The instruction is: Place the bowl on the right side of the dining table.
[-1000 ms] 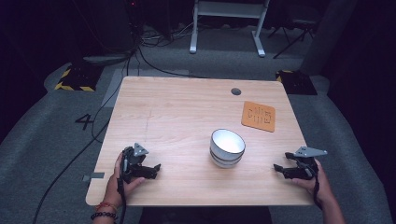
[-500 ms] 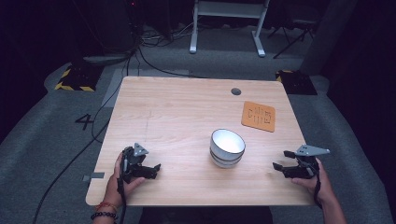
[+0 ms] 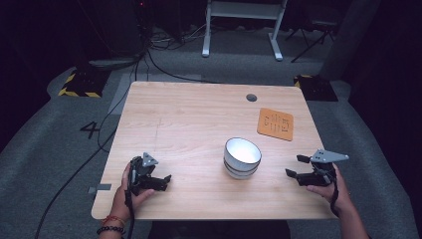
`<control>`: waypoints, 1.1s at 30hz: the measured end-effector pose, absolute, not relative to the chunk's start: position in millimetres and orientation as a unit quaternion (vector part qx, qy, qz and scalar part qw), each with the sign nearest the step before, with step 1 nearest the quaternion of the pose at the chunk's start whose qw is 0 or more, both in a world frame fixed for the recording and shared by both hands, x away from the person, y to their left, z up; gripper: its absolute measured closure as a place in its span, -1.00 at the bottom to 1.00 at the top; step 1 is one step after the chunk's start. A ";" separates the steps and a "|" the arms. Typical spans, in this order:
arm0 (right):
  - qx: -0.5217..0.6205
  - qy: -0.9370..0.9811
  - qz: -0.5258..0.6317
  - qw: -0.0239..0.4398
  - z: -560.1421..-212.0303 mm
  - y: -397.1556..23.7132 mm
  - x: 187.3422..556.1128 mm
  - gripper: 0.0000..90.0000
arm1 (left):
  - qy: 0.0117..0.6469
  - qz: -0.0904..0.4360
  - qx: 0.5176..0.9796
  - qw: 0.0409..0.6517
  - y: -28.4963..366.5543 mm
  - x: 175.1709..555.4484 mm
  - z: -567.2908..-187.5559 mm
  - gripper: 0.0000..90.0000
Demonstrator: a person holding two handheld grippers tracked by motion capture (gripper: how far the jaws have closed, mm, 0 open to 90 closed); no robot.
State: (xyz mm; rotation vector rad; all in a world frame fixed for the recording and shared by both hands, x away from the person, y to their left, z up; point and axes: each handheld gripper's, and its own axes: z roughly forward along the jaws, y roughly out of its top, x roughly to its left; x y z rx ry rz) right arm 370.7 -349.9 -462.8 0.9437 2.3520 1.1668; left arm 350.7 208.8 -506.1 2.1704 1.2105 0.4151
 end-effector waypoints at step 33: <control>0.230 0.868 0.413 0.151 -425.1 -281.7 359.4 -0.47 | 0.457 0.160 0.820 0.306 208.9 350.9 -506.3 -0.99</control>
